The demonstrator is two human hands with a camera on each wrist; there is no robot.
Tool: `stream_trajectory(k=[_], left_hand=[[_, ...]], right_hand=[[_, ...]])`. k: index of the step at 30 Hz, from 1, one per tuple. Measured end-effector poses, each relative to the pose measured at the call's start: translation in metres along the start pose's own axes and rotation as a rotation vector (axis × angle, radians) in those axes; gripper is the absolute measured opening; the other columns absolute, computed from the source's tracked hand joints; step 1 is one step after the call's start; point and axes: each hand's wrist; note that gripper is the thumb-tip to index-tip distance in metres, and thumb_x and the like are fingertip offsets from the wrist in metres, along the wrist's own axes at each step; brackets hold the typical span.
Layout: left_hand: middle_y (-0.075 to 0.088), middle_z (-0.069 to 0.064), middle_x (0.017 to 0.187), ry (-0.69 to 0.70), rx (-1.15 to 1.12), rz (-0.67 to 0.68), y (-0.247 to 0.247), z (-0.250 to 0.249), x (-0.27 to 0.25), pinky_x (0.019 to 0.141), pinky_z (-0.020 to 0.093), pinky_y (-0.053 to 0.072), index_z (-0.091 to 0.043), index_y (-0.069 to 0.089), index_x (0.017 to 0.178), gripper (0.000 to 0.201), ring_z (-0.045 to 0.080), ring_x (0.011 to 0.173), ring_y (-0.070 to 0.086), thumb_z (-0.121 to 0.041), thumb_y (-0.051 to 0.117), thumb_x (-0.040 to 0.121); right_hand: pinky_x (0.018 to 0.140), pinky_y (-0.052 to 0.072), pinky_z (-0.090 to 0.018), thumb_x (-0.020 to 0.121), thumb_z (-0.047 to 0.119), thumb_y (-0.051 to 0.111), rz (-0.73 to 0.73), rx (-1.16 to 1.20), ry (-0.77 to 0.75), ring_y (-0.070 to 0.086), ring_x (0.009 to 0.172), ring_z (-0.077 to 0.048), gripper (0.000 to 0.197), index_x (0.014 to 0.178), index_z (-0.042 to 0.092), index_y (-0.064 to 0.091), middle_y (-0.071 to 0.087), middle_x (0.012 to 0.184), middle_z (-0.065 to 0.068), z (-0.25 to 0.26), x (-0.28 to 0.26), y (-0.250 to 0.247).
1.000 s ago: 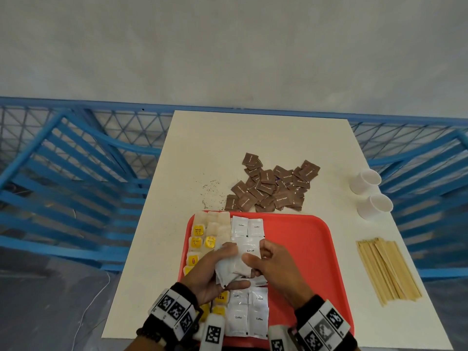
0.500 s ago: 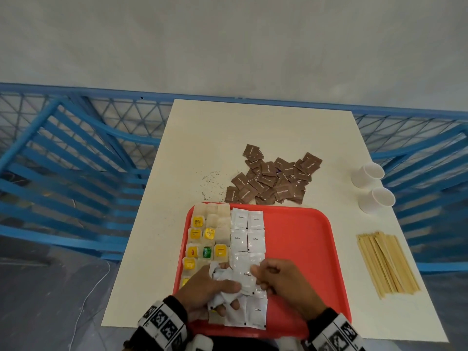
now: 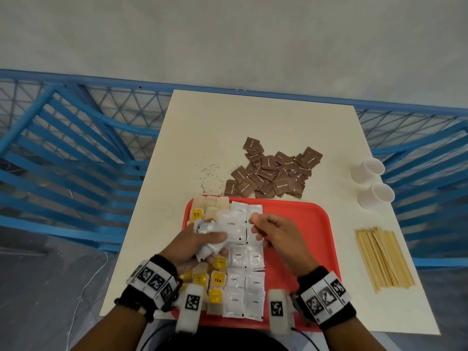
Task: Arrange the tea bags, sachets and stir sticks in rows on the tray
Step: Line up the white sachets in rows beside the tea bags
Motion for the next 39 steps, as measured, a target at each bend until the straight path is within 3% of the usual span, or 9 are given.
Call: stream_trajectory(k=[6,11,15,18,24,30,32,35,39], left_hand=[[0.066,0.024,0.09,0.064,0.014,0.052,0.013,-0.021,0.011,0.039,0.023,0.049,0.006,0.058,0.121,0.051,0.027,0.064,0.068,-0.012,0.077,0.077],[0.068,0.022,0.082,0.053,-0.021,-0.025,-0.007,-0.014,0.002,0.042,0.026,0.054,0.0,0.062,0.098,0.028,0.025,0.062,0.069,-0.007,0.077,0.075],[0.054,0.028,0.085,0.089,-0.048,-0.077,-0.044,0.001,-0.013,0.049,0.027,0.055,0.021,0.055,0.095,0.069,0.027,0.06,0.06,-0.024,0.095,0.062],[0.059,0.022,0.073,0.053,-0.065,-0.122,-0.061,0.012,-0.022,0.043,0.025,0.051,0.009,0.055,0.093,0.06,0.022,0.054,0.063,-0.022,0.093,0.058],[0.066,0.024,0.075,0.031,-0.05,-0.122,-0.048,0.024,-0.022,0.046,0.029,0.054,0.004,0.064,0.097,0.084,0.028,0.057,0.066,-0.033,0.103,0.033],[0.069,0.027,0.08,-0.008,-0.021,-0.067,-0.028,0.028,-0.025,0.043,0.03,0.054,0.011,0.059,0.109,0.094,0.03,0.063,0.07,-0.037,0.101,0.041],[0.068,0.024,0.077,0.008,-0.001,-0.064,-0.027,0.027,-0.027,0.043,0.029,0.053,0.013,0.061,0.102,0.086,0.028,0.062,0.069,-0.04,0.099,0.045],[0.069,0.024,0.078,-0.019,-0.02,-0.084,-0.026,0.025,-0.029,0.043,0.03,0.054,0.016,0.054,0.116,0.096,0.027,0.06,0.069,-0.035,0.098,0.047],[0.07,0.023,0.08,-0.02,-0.013,-0.097,-0.026,0.024,-0.027,0.043,0.03,0.055,0.013,0.052,0.119,0.101,0.029,0.063,0.07,-0.034,0.1,0.043]], right_hand=[[0.055,0.043,-0.02,0.085,0.026,0.076,0.106,-0.147,-0.095,0.057,0.062,-0.009,0.013,0.086,0.013,0.076,0.066,0.068,0.003,0.021,0.016,0.012],[0.055,0.04,-0.022,0.09,0.023,0.072,-0.238,-0.136,-0.106,0.05,0.056,-0.009,0.023,0.079,0.003,0.071,0.06,0.061,0.001,0.006,0.038,-0.046],[0.059,0.042,-0.029,0.092,0.017,0.068,-0.386,-0.157,0.029,0.049,0.055,-0.015,0.025,0.084,-0.006,0.07,0.059,0.061,-0.006,-0.026,0.046,-0.105],[0.057,0.042,-0.027,0.093,0.012,0.064,-0.363,-0.229,0.111,0.05,0.055,-0.016,0.024,0.076,-0.003,0.069,0.058,0.06,-0.006,-0.046,0.054,-0.113],[0.051,0.042,-0.018,0.086,0.013,0.074,-0.22,-0.338,0.12,0.047,0.05,-0.009,0.019,0.073,0.0,0.071,0.059,0.055,-0.003,-0.059,0.095,-0.055],[0.051,0.047,-0.018,0.08,0.014,0.081,-0.213,-0.317,0.19,0.054,0.049,-0.008,0.011,0.079,0.004,0.075,0.066,0.059,-0.001,-0.06,0.117,-0.036],[0.057,0.05,-0.022,0.078,0.019,0.083,-0.268,-0.389,0.165,0.058,0.056,-0.009,0.012,0.077,0.01,0.076,0.07,0.066,0.002,-0.061,0.118,-0.039],[0.063,0.046,-0.025,0.085,0.024,0.075,-0.331,-0.528,0.114,0.061,0.066,-0.014,0.012,0.077,0.015,0.073,0.069,0.07,0.003,-0.063,0.118,-0.041],[0.066,0.044,-0.022,0.085,0.025,0.074,-0.313,-0.563,0.085,0.061,0.074,-0.012,0.009,0.085,0.017,0.07,0.07,0.082,0.005,-0.06,0.118,-0.033]])
Point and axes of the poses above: each hand's wrist, its own x-axis towards the middle knuckle, its own y-axis out of the palm, z = x × y
